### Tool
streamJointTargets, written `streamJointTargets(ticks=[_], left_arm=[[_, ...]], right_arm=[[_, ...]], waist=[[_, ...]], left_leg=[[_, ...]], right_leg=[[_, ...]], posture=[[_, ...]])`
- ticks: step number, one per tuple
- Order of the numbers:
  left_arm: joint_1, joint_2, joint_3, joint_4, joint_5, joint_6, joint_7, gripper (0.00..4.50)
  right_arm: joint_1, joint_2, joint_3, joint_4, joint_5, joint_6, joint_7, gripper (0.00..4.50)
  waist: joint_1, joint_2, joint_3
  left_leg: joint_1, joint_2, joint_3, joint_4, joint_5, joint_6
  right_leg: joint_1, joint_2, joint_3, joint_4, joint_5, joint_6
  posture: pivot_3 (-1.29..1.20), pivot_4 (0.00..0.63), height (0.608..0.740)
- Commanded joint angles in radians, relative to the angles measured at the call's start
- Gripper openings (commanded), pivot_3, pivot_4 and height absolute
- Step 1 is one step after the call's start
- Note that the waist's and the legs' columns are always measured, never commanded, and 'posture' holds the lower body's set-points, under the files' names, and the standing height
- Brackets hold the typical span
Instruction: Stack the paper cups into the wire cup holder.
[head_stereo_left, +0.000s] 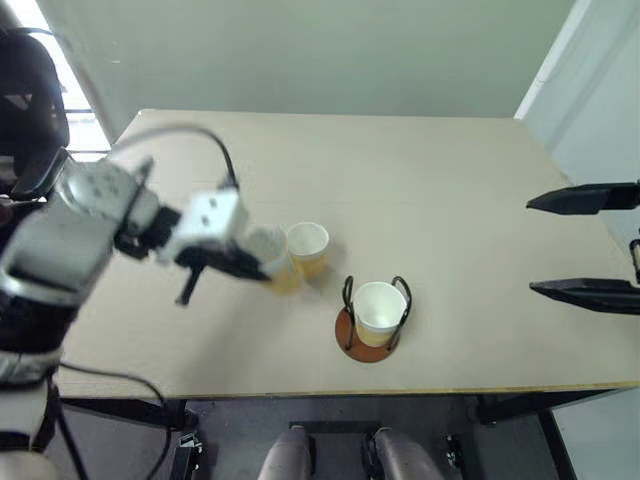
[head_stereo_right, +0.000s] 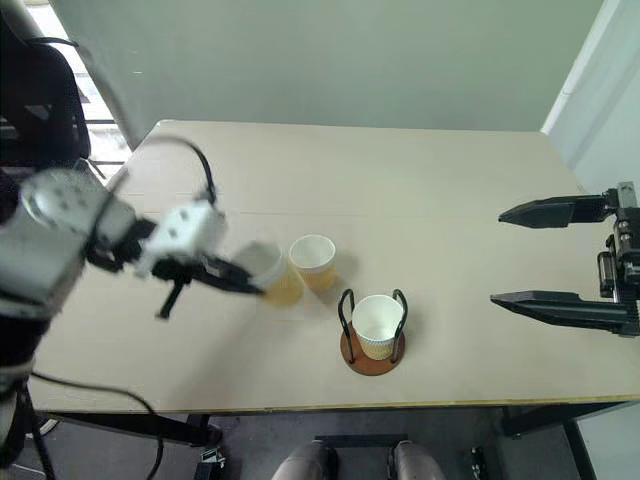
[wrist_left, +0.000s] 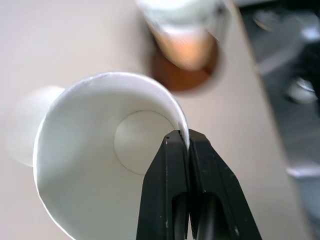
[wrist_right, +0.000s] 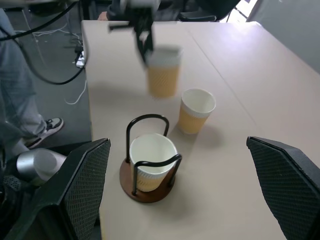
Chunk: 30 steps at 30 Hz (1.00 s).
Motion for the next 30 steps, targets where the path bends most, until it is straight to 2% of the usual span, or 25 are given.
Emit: streamJointTargets(ticks=[1, 8, 13, 20, 24, 30], left_arm=[[-0.146, -0.046, -0.005, 0.107, -0.061, -0.041, -0.041, 0.03], [-0.318, -0.116, -0.298, 0.139, -0.228, -0.222, -0.041, 0.03], [-0.415, -0.161, -0.436, 0.190, -0.306, -0.320, -0.041, 0.03], [-0.447, -0.194, -0.584, 0.158, -0.398, -0.379, -0.041, 0.03], [-0.441, -0.203, -0.664, 0.148, -0.390, -0.402, -0.041, 0.03], [-0.451, -0.251, -0.696, 0.204, -0.352, -0.422, -0.041, 0.03]], right_arm=[[-0.020, -0.029, -0.002, 0.025, -0.021, -0.034, 0.029, 4.50], [0.011, -0.042, -0.048, 0.030, -0.081, -0.038, 0.054, 4.50], [0.034, -0.027, -0.108, -0.016, -0.071, 0.004, 0.028, 4.50], [0.072, -0.021, -0.200, -0.066, -0.060, 0.068, 0.015, 4.50], [0.083, -0.026, -0.242, -0.075, -0.058, 0.094, 0.026, 4.50], [0.099, -0.032, -0.289, -0.084, -0.065, 0.127, 0.036, 4.50]], waist=[[0.001, 0.000, 0.000], [0.005, 0.001, -0.001], [0.006, 0.002, 0.000], [0.006, 0.004, 0.000], [0.007, 0.004, 0.000], [0.008, 0.005, 0.001]], left_leg=[[0.000, 0.000, 0.000, 0.000, -0.001, 0.001], [-0.003, -0.001, 0.000, 0.000, -0.003, 0.004], [-0.005, -0.001, 0.001, 0.000, -0.003, 0.004], [-0.005, -0.001, 0.002, 0.001, -0.003, 0.006], [-0.005, -0.001, 0.002, 0.003, -0.003, 0.007], [-0.006, -0.001, 0.002, 0.007, -0.004, 0.008]], right_leg=[[0.000, 0.000, 0.000, 0.000, 0.000, 0.001], [-0.001, -0.001, 0.000, -0.002, 0.001, 0.007], [-0.001, -0.001, 0.000, -0.005, 0.002, 0.009], [0.001, -0.002, 0.001, -0.010, 0.004, 0.013], [0.003, -0.002, 0.001, -0.012, 0.005, 0.014], [0.005, -0.002, 0.001, -0.013, 0.006, 0.015]], posture=[[0.00, 0.150, 0.740], [0.00, 0.150, 0.740], [0.00, 0.150, 0.740], [0.00, 0.150, 0.740], [0.00, 0.150, 0.740], [0.00, 0.150, 0.740]])
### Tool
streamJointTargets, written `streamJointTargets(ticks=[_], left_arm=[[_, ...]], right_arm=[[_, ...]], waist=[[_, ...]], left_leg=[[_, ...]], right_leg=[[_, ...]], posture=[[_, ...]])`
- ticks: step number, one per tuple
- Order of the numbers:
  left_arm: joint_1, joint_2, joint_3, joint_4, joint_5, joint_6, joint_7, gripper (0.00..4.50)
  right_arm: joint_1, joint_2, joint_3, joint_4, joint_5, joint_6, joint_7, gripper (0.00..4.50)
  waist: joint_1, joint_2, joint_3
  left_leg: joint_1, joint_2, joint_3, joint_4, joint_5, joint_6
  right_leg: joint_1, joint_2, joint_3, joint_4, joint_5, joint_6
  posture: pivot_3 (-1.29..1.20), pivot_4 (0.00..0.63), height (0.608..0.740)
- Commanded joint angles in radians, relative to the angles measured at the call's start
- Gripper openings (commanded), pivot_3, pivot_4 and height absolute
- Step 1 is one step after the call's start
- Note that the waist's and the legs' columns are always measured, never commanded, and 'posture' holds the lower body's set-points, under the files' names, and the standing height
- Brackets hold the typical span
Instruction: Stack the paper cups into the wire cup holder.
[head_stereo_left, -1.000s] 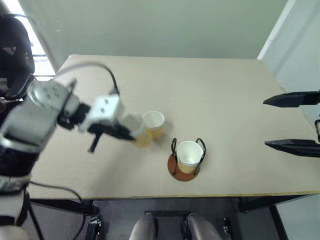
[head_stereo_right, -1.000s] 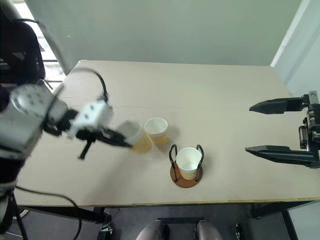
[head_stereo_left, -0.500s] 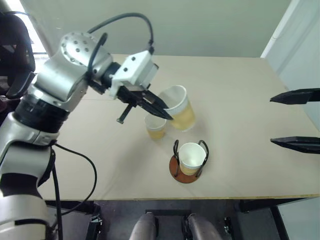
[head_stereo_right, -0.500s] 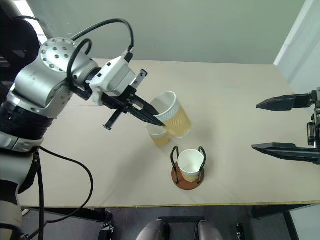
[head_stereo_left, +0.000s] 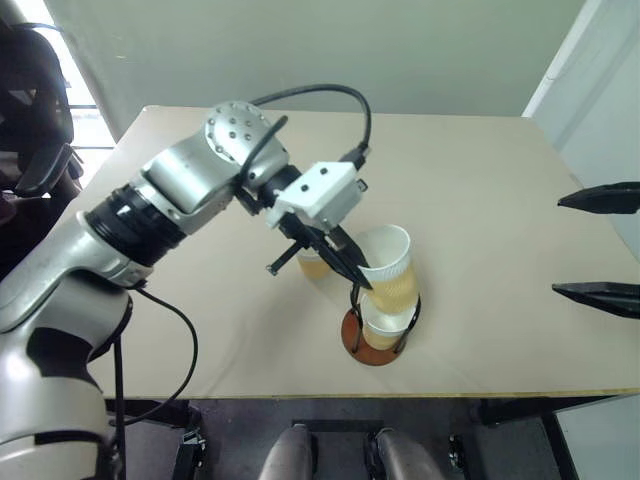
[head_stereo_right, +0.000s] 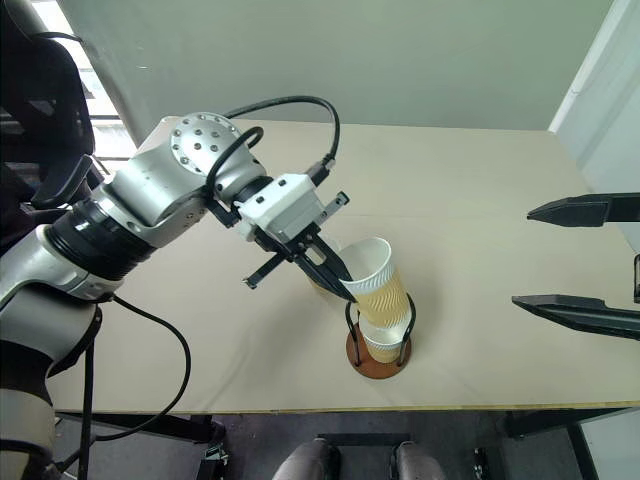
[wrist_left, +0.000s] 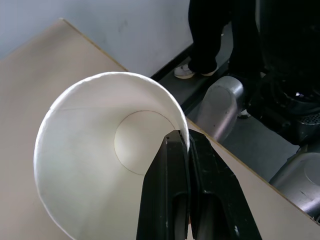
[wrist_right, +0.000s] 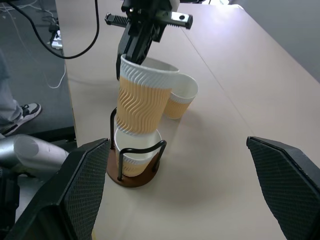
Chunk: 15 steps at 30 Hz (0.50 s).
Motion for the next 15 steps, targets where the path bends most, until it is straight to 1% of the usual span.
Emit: streamJointTargets(ticks=[1, 11, 15], left_arm=[[-0.032, -0.013, -0.006, 0.016, 0.016, -0.028, -0.037, 0.03], [-0.027, -0.017, -0.063, 0.029, 0.047, -0.060, -0.037, 0.03], [-0.022, -0.033, -0.074, 0.056, 0.088, -0.092, -0.037, 0.03]], right_arm=[[0.003, -0.018, -0.067, -0.008, -0.002, 0.016, 0.005, 4.50], [0.022, -0.015, -0.106, -0.028, 0.004, 0.046, -0.003, 4.50], [0.023, -0.014, -0.109, -0.037, 0.008, 0.053, -0.011, 4.50]], waist=[[0.001, 0.000, 0.000], [0.001, 0.001, 0.000], [0.001, 0.001, 0.000]], left_leg=[[0.000, 0.000, 0.000, 0.001, 0.000, 0.000], [-0.001, 0.000, 0.001, 0.004, -0.001, 0.002], [-0.001, 0.000, 0.001, 0.004, -0.001, 0.002]], right_leg=[[0.000, 0.000, 0.000, 0.000, 0.000, 0.000], [0.001, 0.000, 0.000, 0.000, 0.000, 0.001], [0.001, 0.000, 0.000, 0.000, 0.000, 0.001]], posture=[[0.00, 0.150, 0.740], [0.00, 0.150, 0.740], [0.00, 0.150, 0.740]])
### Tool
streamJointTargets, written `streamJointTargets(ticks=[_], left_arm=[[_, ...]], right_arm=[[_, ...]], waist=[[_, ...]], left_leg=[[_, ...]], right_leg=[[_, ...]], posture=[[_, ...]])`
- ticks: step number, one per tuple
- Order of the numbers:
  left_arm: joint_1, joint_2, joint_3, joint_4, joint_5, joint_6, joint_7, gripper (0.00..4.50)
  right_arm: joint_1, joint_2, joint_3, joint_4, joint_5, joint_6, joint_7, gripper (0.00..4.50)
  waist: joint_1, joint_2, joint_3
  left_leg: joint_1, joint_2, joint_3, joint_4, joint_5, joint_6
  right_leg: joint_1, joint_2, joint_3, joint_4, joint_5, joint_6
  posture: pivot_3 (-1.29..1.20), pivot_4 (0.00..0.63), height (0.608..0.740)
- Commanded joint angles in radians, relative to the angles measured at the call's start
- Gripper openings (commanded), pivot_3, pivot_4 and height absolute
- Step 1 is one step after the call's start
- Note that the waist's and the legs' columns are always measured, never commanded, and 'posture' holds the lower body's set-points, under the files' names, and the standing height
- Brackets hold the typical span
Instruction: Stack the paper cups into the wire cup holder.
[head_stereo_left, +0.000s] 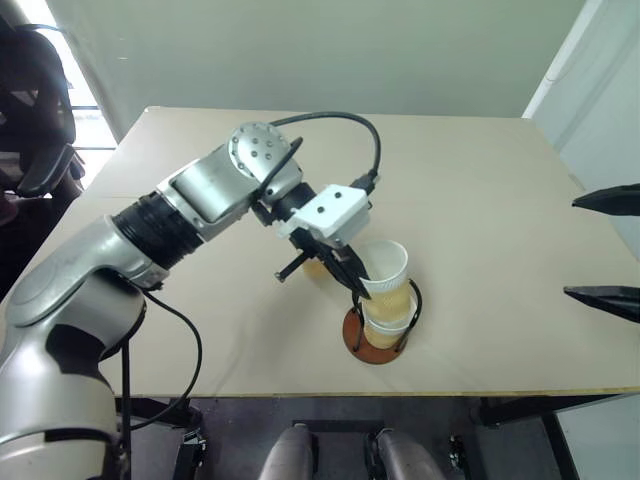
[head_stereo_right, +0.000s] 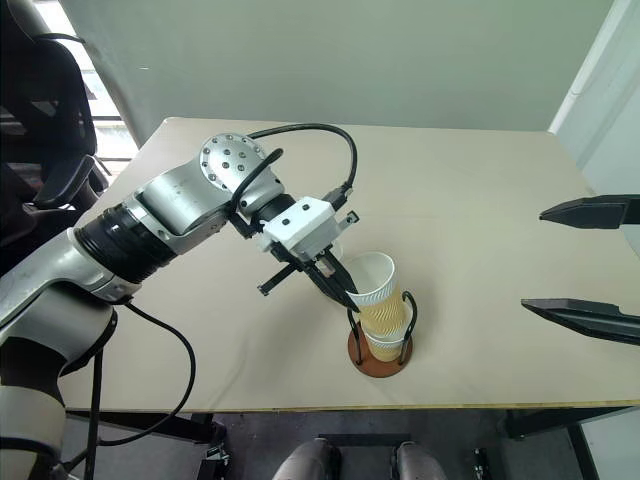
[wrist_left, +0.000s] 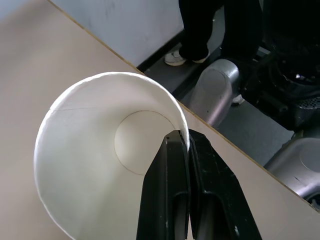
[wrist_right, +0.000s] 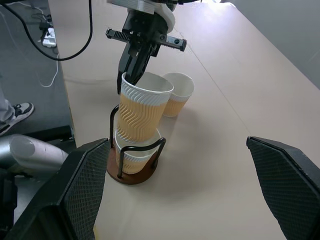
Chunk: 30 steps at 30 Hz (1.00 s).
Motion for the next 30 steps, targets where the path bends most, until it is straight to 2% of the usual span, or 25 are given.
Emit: streamJointTargets(ticks=[1, 12, 15, 23, 26, 28, 30], left_arm=[[-0.018, -0.012, 0.003, 0.013, 0.031, -0.041, -0.037, 0.03], [-0.002, -0.013, -0.003, 0.005, 0.041, -0.050, -0.037, 0.03], [0.001, -0.017, 0.005, 0.005, 0.037, -0.043, -0.037, 0.57], [0.016, -0.032, 0.030, 0.003, 0.049, -0.044, -0.037, 3.40], [0.026, -0.055, 0.083, 0.035, 0.072, -0.036, -0.037, 4.45], [0.034, -0.075, 0.150, 0.079, 0.101, -0.008, -0.037, 4.48], [0.050, -0.056, 0.192, 0.120, 0.145, 0.000, -0.037, 4.48]], right_arm=[[-0.004, -0.012, -0.046, -0.012, 0.008, 0.008, -0.014, 4.50], [-0.005, -0.006, -0.052, -0.035, 0.021, 0.031, -0.038, 4.50], [-0.005, -0.003, -0.051, -0.040, 0.025, 0.032, -0.047, 4.50], [-0.004, 0.000, -0.036, -0.039, 0.026, 0.019, -0.063, 4.50], [-0.008, -0.003, -0.022, -0.032, 0.025, 0.006, -0.064, 4.50], [-0.008, -0.002, -0.007, -0.027, 0.021, -0.008, -0.066, 4.50], [-0.010, -0.002, 0.008, -0.020, 0.018, -0.025, -0.067, 4.50]], waist=[[0.000, 0.000, 0.000], [0.001, 0.000, 0.000], [0.001, 0.000, 0.000], [0.001, 0.000, 0.000], [0.001, 0.001, 0.000], [0.002, 0.001, 0.000], [0.002, 0.001, 0.000]], left_leg=[[0.000, 0.000, 0.000, 0.000, 0.000, 0.000], [0.000, 0.000, 0.000, 0.000, 0.000, 0.000], [0.000, 0.000, 0.000, 0.000, 0.000, 0.000], [0.000, 0.000, 0.000, 0.000, 0.000, 0.001], [0.000, 0.000, 0.001, 0.000, 0.000, 0.001], [0.000, 0.000, 0.000, 0.001, 0.000, 0.001], [0.000, 0.000, 0.001, 0.001, 0.000, 0.001]], right_leg=[[0.000, 0.000, 0.000, 0.000, 0.000, 0.000], [0.000, 0.000, 0.000, 0.000, 0.000, 0.001], [0.000, 0.000, 0.000, 0.000, 0.000, 0.001], [0.000, 0.000, 0.000, 0.000, 0.000, 0.001], [0.000, 0.000, 0.000, 0.000, 0.000, 0.001], [0.000, 0.000, 0.000, 0.000, 0.000, 0.001], [0.000, 0.000, 0.000, 0.000, 0.000, 0.001]], posture=[[0.00, 0.150, 0.740], [0.00, 0.150, 0.740], [0.00, 0.150, 0.740], [0.00, 0.150, 0.740], [0.00, 0.150, 0.740], [0.00, 0.150, 0.740], [0.00, 0.150, 0.740]])
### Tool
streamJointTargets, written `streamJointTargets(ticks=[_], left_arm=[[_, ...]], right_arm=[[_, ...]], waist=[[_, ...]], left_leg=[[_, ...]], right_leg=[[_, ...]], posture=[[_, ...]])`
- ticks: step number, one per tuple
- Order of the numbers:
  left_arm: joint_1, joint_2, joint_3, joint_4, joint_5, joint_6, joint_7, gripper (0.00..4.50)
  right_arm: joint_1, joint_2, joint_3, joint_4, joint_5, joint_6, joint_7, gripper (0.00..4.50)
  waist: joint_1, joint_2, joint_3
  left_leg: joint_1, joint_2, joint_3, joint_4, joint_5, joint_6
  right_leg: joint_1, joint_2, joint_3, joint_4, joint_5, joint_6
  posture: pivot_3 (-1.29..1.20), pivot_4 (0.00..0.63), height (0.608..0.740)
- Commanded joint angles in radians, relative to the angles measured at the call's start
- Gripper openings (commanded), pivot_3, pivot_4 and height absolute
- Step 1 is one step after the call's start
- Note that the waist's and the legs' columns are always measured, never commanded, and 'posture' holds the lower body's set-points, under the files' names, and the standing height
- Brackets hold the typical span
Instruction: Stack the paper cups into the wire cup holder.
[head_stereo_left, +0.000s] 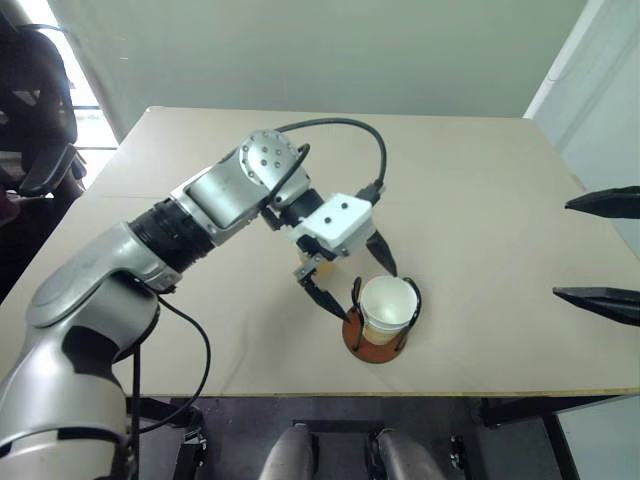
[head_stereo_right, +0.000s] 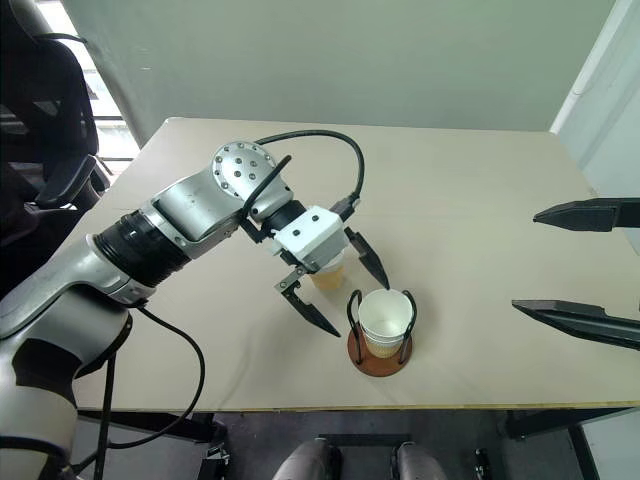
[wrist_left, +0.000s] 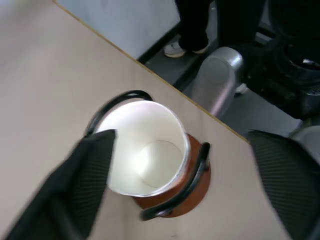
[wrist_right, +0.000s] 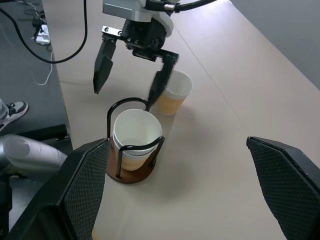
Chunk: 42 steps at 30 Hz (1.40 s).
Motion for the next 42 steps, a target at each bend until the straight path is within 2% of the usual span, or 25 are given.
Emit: streamJointTargets(ticks=[1, 6, 9, 17, 24, 38, 41, 42], left_arm=[[0.020, 0.046, 0.104, 0.062, 0.071, 0.008, -0.035, 4.48], [0.100, 0.181, 0.153, 0.108, 0.134, 0.029, -0.035, 4.48], [0.147, 0.193, 0.198, 0.106, 0.158, 0.055, -0.035, 4.48], [0.220, 0.060, 0.299, 0.204, 0.311, 0.060, -0.029, 4.48], [0.230, -0.026, 0.319, 0.340, 0.450, -0.032, -0.025, 4.48], [0.229, -0.087, 0.365, 0.438, 0.556, -0.083, -0.035, 4.48], [0.216, -0.107, 0.377, 0.477, 0.589, -0.114, -0.007, 3.94], [0.211, -0.114, 0.383, 0.488, 0.594, -0.122, -0.005, 3.56]], right_arm=[[-0.014, -0.007, 0.012, 0.019, -0.005, -0.040, -0.007, 4.50], [-0.007, 0.001, 0.042, 0.029, -0.021, -0.078, -0.008, 4.50], [-0.003, 0.005, 0.058, 0.033, -0.030, -0.098, -0.009, 4.50], [-0.039, -0.018, 0.122, 0.064, -0.037, -0.150, -0.010, 4.50], [-0.032, -0.028, 0.098, 0.056, -0.042, -0.126, 0.000, 4.50], [-0.022, -0.025, 0.068, 0.039, -0.045, -0.099, 0.001, 4.50], [-0.020, -0.027, 0.065, 0.038, -0.048, -0.097, 0.002, 4.50], [-0.019, -0.027, 0.064, 0.039, -0.051, -0.097, 0.003, 4.50]], waist=[[0.000, 0.001, 0.000], [-0.011, 0.005, -0.002], [-0.006, 0.005, -0.002], [0.014, 0.005, -0.002], [0.010, 0.005, -0.002], [0.010, 0.005, -0.002], [0.010, 0.005, -0.002], [0.010, 0.005, -0.002]], left_leg=[[0.000, 0.000, 0.000, 0.000, 0.000, 0.000], [0.001, 0.000, 0.000, -0.001, 0.000, 0.000], [0.001, 0.000, 0.000, -0.001, 0.000, 0.000], [0.000, -0.004, 0.000, 0.001, 0.000, 0.004], [0.000, -0.005, 0.000, 0.001, 0.000, 0.004], [0.000, -0.006, 0.000, 0.001, -0.001, 0.005], [0.000, -0.006, 0.000, 0.001, -0.001, 0.006], [0.000, -0.007, 0.000, 0.001, -0.001, 0.006]], right_leg=[[0.000, 0.000, 0.000, 0.000, 0.000, 0.000], [-0.001, 0.000, 0.001, 0.000, 0.000, 0.000], [-0.002, 0.000, 0.001, 0.001, 0.000, 0.000], [-0.001, -0.004, 0.002, 0.000, 0.002, 0.002], [-0.001, -0.004, 0.002, 0.000, 0.002, 0.003], [-0.001, -0.004, 0.003, 0.000, 0.002, 0.005], [-0.001, -0.004, 0.004, 0.000, 0.002, 0.005], [-0.001, -0.005, 0.004, 0.000, 0.002, 0.005]], posture=[[0.00, 0.150, 0.740], [0.00, 0.150, 0.740], [0.00, 0.150, 0.740], [0.00, 0.150, 0.740], [0.00, 0.150, 0.740], [0.00, 0.150, 0.740], [0.00, 0.150, 0.740], [0.00, 0.150, 0.740]])
